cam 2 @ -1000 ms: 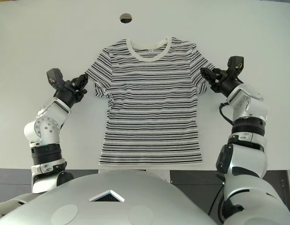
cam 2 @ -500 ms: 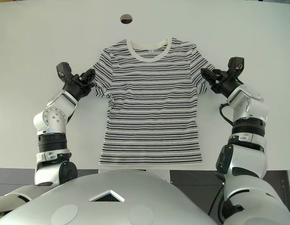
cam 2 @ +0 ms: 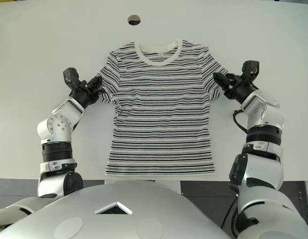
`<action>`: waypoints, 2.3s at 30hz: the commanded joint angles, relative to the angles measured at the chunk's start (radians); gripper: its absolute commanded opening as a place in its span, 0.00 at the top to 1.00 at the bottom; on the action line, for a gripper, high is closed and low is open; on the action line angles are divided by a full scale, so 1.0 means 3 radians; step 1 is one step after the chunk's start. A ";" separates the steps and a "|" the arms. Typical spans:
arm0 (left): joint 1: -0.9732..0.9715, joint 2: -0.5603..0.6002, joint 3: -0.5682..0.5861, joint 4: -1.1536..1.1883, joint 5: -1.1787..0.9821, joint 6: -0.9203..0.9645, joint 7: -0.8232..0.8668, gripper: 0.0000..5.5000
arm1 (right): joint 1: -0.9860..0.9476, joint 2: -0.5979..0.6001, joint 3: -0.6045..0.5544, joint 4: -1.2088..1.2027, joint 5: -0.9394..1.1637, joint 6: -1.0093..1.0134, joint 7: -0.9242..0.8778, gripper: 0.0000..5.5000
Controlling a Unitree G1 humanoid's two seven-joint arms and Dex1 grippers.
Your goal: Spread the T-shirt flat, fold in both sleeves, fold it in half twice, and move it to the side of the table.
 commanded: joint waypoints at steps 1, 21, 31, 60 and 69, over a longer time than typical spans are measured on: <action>0.0054 -0.0011 -0.0007 -0.0076 0.0015 0.0040 0.0013 0.98 | 0.0007 0.0010 -0.0004 -0.0009 -0.0034 0.0050 -0.0012 0.52; 0.0127 -0.0276 -0.0173 -0.1073 -0.0236 0.0409 0.0209 0.98 | 0.0017 0.0028 -0.0008 -0.0048 -0.0017 0.0061 -0.0006 0.52; -0.0084 -0.0623 -0.0575 -0.0701 -0.0113 0.0303 0.0283 0.98 | -0.0017 0.0057 -0.0009 -0.0013 -0.0018 0.0046 -0.0019 0.52; -0.0403 -0.0986 -0.0596 0.0053 -0.0558 -0.0171 0.0362 0.98 | -0.0067 0.0120 -0.0023 0.0104 -0.0019 -0.0018 -0.0025 0.52; -0.0503 -0.1082 -0.0625 0.0324 -0.0665 -0.0209 0.0274 0.98 | -0.0063 0.0126 -0.0034 0.0080 -0.0017 -0.0012 -0.0025 0.52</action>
